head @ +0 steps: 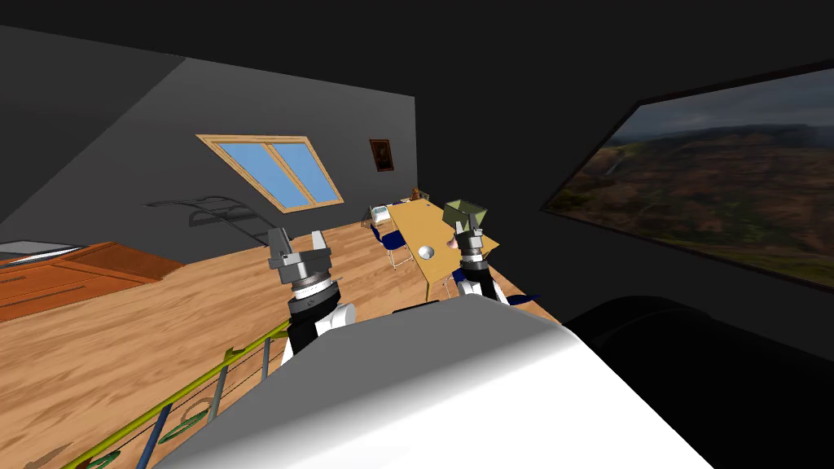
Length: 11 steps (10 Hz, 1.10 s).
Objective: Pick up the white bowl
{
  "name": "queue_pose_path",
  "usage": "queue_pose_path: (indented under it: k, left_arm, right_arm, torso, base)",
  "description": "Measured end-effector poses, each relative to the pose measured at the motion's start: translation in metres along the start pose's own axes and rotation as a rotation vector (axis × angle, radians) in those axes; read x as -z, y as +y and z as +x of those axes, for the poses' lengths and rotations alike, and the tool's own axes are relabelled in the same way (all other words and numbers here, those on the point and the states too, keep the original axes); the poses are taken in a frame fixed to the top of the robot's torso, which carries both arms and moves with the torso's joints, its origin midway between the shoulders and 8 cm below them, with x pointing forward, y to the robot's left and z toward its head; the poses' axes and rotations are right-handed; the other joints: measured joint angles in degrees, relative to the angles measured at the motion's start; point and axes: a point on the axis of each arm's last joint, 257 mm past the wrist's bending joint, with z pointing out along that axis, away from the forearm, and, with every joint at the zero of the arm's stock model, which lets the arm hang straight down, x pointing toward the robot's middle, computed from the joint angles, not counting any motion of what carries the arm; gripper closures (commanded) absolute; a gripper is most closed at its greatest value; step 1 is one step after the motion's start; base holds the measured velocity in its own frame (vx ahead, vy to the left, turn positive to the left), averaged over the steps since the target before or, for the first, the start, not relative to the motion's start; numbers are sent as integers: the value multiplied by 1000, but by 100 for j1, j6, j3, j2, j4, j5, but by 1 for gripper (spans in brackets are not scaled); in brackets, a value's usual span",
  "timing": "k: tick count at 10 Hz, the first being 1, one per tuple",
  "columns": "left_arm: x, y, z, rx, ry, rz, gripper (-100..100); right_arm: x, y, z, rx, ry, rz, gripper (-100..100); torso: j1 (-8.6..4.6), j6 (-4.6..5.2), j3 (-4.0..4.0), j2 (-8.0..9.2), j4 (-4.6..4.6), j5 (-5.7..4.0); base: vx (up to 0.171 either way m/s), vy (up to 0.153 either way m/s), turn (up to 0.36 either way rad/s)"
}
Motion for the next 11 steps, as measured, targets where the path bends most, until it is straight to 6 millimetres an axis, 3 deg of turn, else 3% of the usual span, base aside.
queue_pose_path:
  k: [4, 11]
  left_arm:
    - [0, 0, 0, 0, 0, 0, 0]
    - [0, 0, 0, 0, 0, 0, 0]
  right_arm:
    - [7, -18, 12, 108, 117, 55, -100]
    - [36, -89, 15, 405, 335, 217, -100]
  torso:
    - [-23, 0, 23, 41, 9, -5]
    - [-20, -1, 21, 36, 8, -5]
  base:
    - [-97, -46, 70]
    - [-109, -43, 102]
